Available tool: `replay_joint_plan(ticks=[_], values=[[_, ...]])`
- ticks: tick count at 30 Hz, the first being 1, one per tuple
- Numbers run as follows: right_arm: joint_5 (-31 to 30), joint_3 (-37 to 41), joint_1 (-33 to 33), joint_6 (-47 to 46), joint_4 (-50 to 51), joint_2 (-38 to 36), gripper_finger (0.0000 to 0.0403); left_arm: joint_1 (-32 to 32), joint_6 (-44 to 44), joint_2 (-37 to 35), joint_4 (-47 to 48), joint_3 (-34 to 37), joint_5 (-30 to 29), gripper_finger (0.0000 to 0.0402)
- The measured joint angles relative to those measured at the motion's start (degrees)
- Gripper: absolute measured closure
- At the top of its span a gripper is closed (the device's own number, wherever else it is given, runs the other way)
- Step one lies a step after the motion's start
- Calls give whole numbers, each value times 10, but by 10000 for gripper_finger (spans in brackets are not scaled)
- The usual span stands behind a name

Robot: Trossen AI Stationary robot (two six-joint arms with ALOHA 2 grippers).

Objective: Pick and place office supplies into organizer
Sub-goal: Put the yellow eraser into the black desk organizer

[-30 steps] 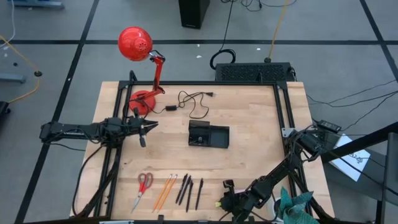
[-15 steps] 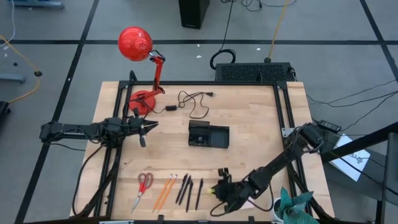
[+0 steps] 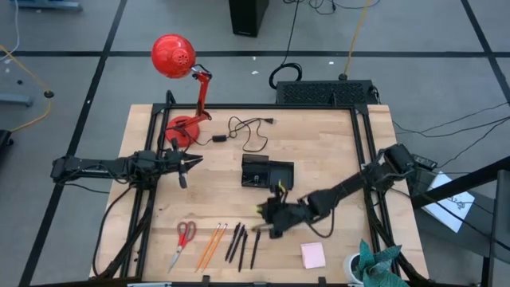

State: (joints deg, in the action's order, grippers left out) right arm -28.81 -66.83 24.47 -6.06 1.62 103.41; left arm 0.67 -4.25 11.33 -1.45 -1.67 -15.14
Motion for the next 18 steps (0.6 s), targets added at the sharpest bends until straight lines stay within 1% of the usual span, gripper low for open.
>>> replay_joint_plan(ticks=[6,10,14,18], values=[[7,-1,-65,12,2,-10,335,0,0,0,0,0,0,355],[60,-1,-107,13,-1,-10,335,0,0,0,0,0,0,355],[69,-1,-135,12,3,-10,335,0,0,0,0,0,0,355],[95,-1,-159,12,11,-9,335,0,0,0,0,0,0,355]])
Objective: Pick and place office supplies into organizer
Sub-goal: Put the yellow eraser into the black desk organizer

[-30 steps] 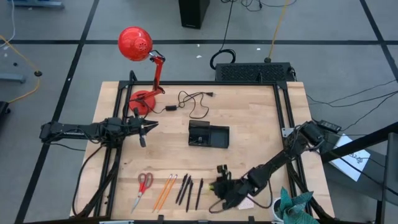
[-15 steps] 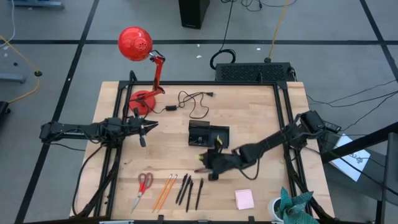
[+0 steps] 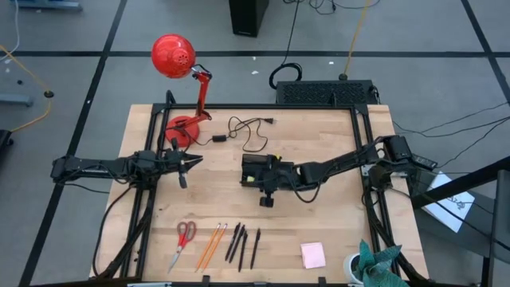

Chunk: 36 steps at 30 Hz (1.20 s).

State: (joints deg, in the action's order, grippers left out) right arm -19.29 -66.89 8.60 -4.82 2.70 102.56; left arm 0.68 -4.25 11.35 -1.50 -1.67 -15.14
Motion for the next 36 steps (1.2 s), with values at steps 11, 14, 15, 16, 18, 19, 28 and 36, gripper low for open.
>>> replay_joint_plan(ticks=[11,14,15,16,18,19,28,36], values=[[-1,0,-27,11,19,23,335,0,0,0,0,0,0,355],[0,1,-29,13,26,26,335,0,0,0,0,0,0,355],[0,0,-29,12,22,30,335,0,0,0,0,0,0,355],[0,0,-29,11,21,32,335,0,0,0,0,0,0,355],[3,1,-29,11,28,33,335,0,0,0,0,0,0,355],[9,1,-29,11,24,37,335,0,0,0,0,0,0,355],[16,1,-29,10,23,53,335,0,0,0,0,0,0,355],[16,0,-29,4,21,68,335,0,0,0,0,0,0,355]])
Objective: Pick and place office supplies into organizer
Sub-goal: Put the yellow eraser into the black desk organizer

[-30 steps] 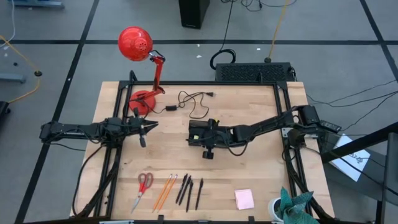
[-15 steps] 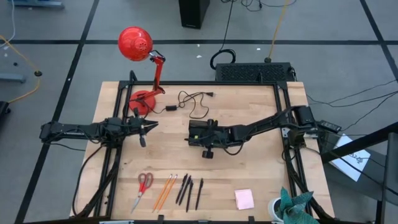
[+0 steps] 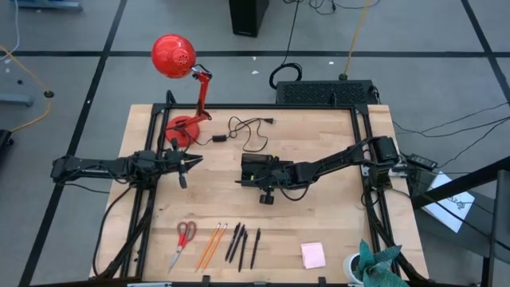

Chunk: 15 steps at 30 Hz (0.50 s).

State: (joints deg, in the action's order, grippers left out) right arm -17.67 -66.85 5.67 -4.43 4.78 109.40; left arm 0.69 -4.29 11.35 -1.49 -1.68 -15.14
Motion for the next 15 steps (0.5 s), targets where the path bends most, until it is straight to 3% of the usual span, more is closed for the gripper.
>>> replay_joint_plan(ticks=[7,15], values=[[0,0,0,-9,2,-1,330,0,0,0,0,0,0,355],[-4,0,0,-29,-1,-1,277,0,-10,0,0,0,0,355]])
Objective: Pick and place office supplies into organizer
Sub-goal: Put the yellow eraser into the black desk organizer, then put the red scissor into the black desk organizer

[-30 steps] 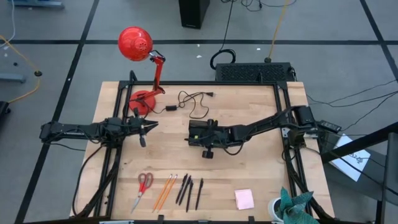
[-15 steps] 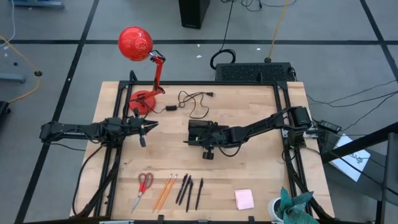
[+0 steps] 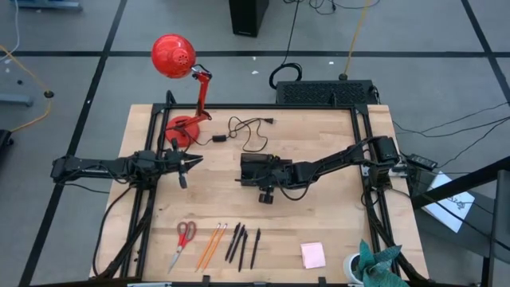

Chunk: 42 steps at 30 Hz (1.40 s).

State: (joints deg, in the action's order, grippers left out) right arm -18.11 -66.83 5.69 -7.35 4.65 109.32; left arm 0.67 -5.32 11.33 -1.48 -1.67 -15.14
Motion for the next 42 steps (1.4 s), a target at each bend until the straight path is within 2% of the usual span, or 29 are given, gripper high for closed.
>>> replay_joint_plan(ticks=[4,9,18,21,23,27,29,33,39,42], values=[[0,0,0,6,-1,0,259,0,0,0,0,0,0,355],[3,0,0,21,0,-10,255,0,0,0,0,0,0,355],[5,0,6,32,-3,-93,260,0,0,0,0,0,0,355],[4,0,25,56,-5,-131,275,0,17,0,0,0,0,355],[4,0,42,78,-11,-152,300,0,22,0,0,0,0,355],[2,13,83,142,-95,-175,372,0,-16,0,-4,0,-2,355],[3,35,104,183,-161,-181,395,0,-41,0,-4,0,-4,355],[4,93,120,217,-243,-193,389,0,-84,0,-5,0,-5,355],[4,181,101,217,-359,-209,400,0,-93,0,-17,0,-10,355],[4,229,86,257,-445,-208,401,0,-93,0,-17,0,-10,355]])
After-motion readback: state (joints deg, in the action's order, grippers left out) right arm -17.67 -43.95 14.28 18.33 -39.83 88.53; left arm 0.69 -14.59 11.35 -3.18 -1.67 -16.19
